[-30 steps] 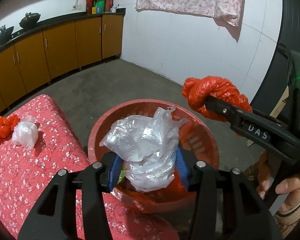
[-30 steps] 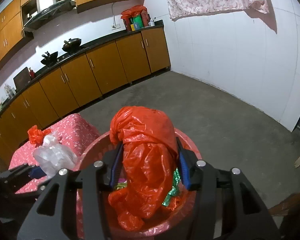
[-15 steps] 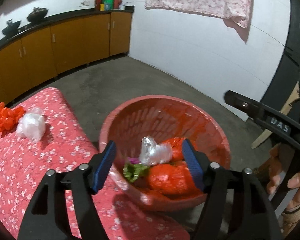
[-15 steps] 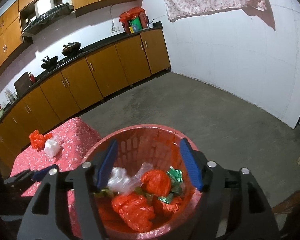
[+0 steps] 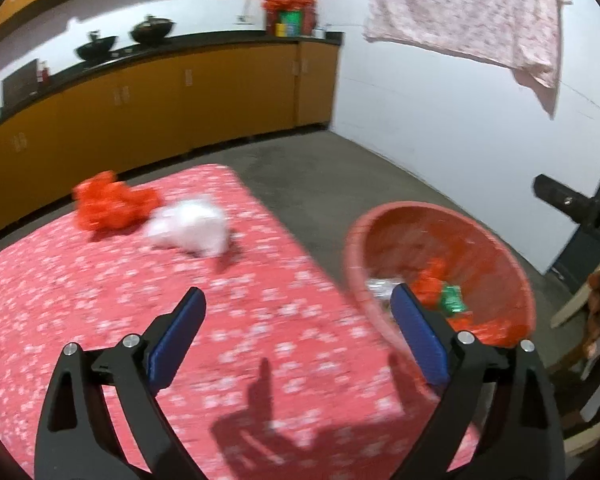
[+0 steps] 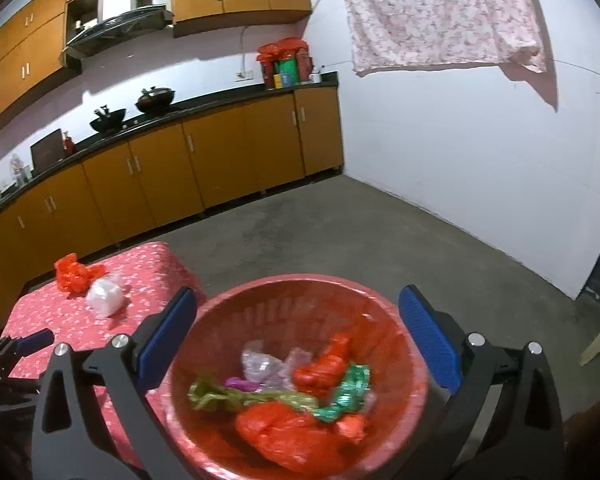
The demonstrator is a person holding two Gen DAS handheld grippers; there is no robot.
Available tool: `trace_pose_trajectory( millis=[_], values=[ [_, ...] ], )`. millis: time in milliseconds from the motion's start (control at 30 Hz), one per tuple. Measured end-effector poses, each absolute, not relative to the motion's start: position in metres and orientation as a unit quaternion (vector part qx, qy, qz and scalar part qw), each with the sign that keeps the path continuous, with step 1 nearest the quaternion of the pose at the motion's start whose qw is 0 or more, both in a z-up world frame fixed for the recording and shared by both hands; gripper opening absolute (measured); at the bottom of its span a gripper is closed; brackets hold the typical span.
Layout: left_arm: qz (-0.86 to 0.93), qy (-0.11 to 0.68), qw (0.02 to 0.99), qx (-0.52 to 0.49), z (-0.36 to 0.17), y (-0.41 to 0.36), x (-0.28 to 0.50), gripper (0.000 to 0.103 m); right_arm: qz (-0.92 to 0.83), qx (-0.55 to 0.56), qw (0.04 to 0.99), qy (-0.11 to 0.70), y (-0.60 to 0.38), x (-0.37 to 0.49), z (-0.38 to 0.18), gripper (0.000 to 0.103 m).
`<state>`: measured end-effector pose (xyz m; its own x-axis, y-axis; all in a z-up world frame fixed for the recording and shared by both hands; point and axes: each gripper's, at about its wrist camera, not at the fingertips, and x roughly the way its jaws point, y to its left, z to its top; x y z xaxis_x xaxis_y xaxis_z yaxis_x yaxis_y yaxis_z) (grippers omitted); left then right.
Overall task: Collect trash
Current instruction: 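Move both tools back over the table toward the remaining bags, then grasp the clear plastic bag with the right tool while the left tool grasps the red bag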
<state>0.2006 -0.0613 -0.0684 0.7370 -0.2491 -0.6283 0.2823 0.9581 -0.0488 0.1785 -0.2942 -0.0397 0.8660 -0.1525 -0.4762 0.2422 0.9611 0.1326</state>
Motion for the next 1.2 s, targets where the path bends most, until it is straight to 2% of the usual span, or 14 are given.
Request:
trace_pose_trajectory(
  millis=[400,700,1000,1067,1167,1200],
  values=[
    [0.01,0.308,0.951,0.025,-0.078,0.055,0.188,0.101,0.003,0.045,0.965,0.257,-0.185,0.227,-0.04,0.099],
    [0.114,0.297,0.948,0.001,-0.085,0.146,0.187,0.101,0.048,0.013,0.952,0.301,-0.096,0.295,-0.077,0.098],
    [0.144,0.3,0.942,-0.035,-0.094,0.19,0.213,0.101,0.057,-0.019,0.938,0.341,-0.044,0.368,-0.11,0.098],
    [0.141,0.302,0.942,-0.04,-0.097,0.192,0.22,0.101,0.055,-0.029,0.934,0.351,-0.038,0.38,-0.114,0.094],
    [0.134,0.308,0.941,-0.044,-0.1,0.192,0.231,0.101,0.066,-0.032,0.925,0.374,-0.035,0.394,-0.121,0.081],
    [0.132,0.309,0.941,-0.044,-0.101,0.191,0.235,0.101,0.071,-0.029,0.922,0.381,-0.035,0.397,-0.123,0.072]
  ],
)
